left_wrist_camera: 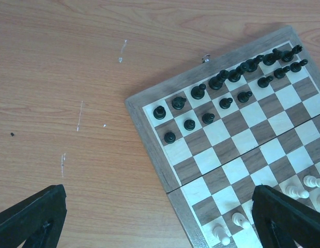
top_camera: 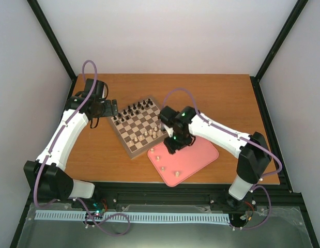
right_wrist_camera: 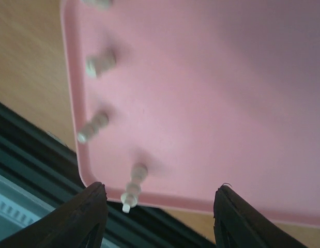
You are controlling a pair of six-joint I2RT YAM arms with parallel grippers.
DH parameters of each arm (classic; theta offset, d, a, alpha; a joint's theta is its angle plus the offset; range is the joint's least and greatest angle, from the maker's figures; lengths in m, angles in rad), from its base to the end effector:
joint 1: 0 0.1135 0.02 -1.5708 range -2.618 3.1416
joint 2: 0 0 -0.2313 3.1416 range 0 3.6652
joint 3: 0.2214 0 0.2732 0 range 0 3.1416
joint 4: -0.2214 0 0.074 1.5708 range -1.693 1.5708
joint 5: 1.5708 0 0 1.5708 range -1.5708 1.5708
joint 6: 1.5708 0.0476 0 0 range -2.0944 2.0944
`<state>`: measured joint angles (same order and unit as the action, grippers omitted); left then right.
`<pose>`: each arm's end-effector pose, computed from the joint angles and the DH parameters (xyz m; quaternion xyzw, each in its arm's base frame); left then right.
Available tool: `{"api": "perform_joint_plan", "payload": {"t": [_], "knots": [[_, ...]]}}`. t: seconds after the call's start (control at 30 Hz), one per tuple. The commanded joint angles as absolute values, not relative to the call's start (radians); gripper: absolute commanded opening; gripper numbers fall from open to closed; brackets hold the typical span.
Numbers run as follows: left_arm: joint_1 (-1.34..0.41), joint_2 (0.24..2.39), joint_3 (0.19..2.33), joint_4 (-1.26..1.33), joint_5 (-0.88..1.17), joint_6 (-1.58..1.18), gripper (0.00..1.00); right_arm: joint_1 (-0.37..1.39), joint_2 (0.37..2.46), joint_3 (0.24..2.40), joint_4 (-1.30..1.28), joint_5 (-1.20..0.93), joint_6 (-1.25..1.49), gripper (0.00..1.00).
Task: Set up the chess pieces on the board
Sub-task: Pick up the chess piece from the storage box.
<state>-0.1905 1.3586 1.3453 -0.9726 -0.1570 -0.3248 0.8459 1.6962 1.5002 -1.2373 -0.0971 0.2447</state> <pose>0.3013 -0.0505 0.2952 -0.0866 0.9509 -0.0006 0.2971 0.2211 0.2566 0.2297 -0.2982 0.9508 0.0770 0.0336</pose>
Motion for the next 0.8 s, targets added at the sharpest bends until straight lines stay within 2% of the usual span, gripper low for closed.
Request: {"api": "perform_joint_plan", "payload": {"t": [0.0,0.43,0.77], "knots": [[-0.184,1.369,1.371,-0.960,-0.139,-0.326,1.00,0.922,1.634,1.341,-1.194,-0.128,0.310,0.57],[-0.184,1.374,1.365,-0.959,-0.118,-0.331,1.00,1.014,1.628,1.108,-1.061,-0.184,0.368,0.56],[-0.185,1.376,1.366,-0.956,-0.123,-0.330,1.00,1.014,1.668,1.102,-1.033,-0.171,0.359,0.46]]}}
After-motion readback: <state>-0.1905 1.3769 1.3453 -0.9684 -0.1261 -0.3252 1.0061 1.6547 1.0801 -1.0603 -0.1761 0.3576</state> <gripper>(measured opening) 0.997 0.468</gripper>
